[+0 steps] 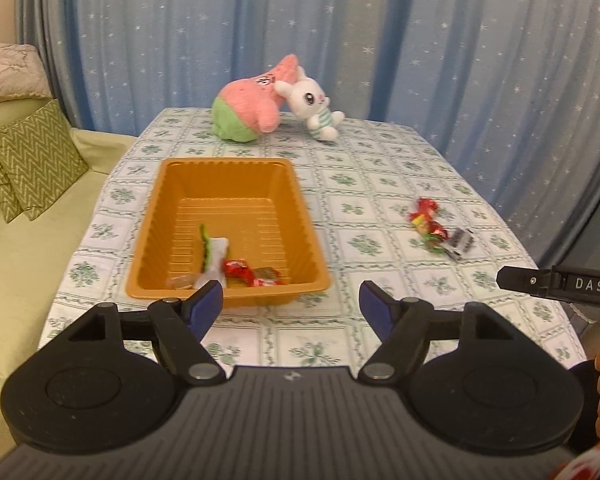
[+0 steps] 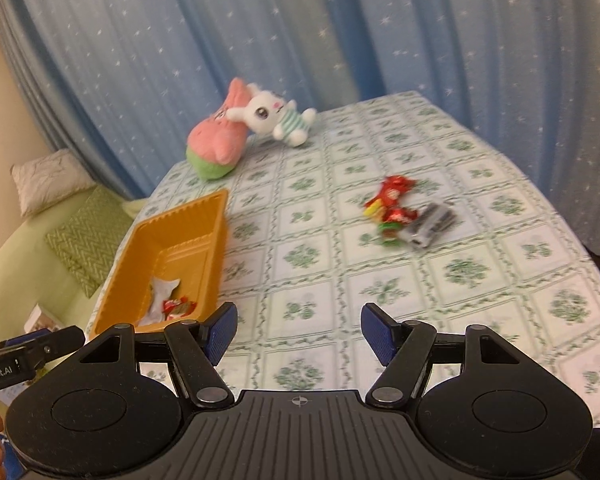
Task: Organize snacks
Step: 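Withdraw both tools from the tray toward the remaining snacks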
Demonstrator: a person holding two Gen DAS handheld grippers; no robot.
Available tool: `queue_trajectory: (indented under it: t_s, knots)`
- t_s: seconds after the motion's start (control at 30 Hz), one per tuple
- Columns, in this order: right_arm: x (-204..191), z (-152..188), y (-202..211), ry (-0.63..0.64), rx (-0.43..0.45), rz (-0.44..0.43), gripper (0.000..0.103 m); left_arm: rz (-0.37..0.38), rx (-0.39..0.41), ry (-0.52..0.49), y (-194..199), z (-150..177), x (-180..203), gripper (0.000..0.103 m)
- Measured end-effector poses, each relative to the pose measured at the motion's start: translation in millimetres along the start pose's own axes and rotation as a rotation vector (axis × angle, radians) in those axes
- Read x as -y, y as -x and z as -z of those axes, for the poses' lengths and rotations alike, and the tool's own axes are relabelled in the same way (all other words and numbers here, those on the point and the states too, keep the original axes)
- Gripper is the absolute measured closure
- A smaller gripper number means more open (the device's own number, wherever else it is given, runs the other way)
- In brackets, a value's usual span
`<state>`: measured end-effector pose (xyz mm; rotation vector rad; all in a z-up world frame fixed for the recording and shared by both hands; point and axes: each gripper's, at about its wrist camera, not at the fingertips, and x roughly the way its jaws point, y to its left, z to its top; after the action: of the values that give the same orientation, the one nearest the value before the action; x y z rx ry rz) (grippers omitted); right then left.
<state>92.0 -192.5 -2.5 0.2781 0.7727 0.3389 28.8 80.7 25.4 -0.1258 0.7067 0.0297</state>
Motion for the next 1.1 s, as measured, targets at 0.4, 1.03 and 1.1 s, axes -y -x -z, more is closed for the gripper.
queue_trajectory:
  t_s: [0.4, 1.03, 1.1]
  knots:
    - [48, 2, 23, -0.071, 0.034, 0.09, 0.035, 0.073, -0.013, -0.038, -12, -1, 43, 0.026]
    - [83, -5, 21, -0.156, 0.059, 0.145, 0.035, 0.132, -0.033, -0.059, -46, -10, 85, 0.026]
    - [86, -7, 18, -0.162, 0.057, 0.15, 0.035, 0.135, -0.037, -0.062, -51, -13, 89, 0.026]
